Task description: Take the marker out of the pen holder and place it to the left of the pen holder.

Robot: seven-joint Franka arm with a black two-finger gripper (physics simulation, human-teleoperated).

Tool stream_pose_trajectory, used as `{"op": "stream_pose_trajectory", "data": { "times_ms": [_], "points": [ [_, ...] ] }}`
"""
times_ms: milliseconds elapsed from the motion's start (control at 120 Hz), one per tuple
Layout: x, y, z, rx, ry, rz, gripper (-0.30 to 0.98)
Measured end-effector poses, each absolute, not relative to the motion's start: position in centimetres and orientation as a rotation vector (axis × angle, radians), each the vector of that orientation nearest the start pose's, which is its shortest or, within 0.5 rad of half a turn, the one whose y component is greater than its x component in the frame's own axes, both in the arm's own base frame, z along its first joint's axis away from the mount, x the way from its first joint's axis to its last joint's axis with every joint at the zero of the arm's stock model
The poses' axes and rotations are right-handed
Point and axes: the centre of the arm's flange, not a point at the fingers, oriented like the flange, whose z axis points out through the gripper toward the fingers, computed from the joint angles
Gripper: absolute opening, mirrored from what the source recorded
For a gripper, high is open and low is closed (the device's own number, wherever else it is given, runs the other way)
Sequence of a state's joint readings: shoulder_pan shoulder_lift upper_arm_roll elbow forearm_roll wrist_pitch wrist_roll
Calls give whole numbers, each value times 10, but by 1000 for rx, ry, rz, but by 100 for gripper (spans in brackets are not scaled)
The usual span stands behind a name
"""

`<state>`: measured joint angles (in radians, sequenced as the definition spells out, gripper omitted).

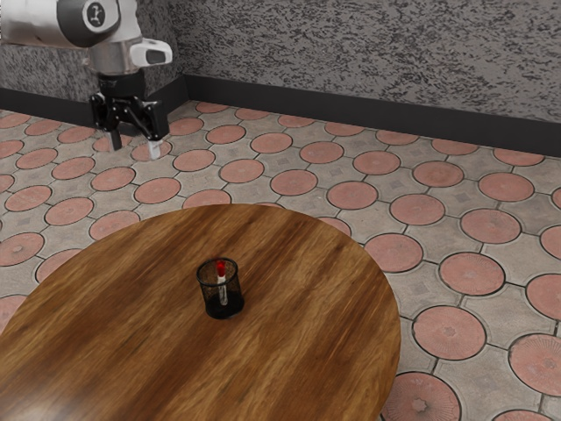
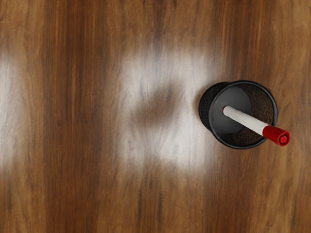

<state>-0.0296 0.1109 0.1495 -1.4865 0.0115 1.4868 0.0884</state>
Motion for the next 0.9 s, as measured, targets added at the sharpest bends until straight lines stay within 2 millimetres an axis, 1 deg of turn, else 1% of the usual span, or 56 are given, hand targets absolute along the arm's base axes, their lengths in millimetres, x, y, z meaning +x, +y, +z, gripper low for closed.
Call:
{"op": "stream_pose_trajectory", "data": {
  "times_ms": [92,225,283,333,417,517,683,783,867,900],
  "points": [
    [582,61,599,-3119,-22,103,67],
    [586,56,603,-3118,10,44,67],
    [585,46,607,-3115,41,21,67],
    [579,34,601,-3116,80,34,67],
    [564,18,571,-3120,136,76,67],
    [559,6,529,-3109,188,98,67],
    [559,-13,487,-3080,266,78,67],
    [558,-23,453,-3073,303,94,67],
    [562,-24,437,-3070,309,90,67],
    [560,-22,430,-3070,308,85,67]
  ]
}}
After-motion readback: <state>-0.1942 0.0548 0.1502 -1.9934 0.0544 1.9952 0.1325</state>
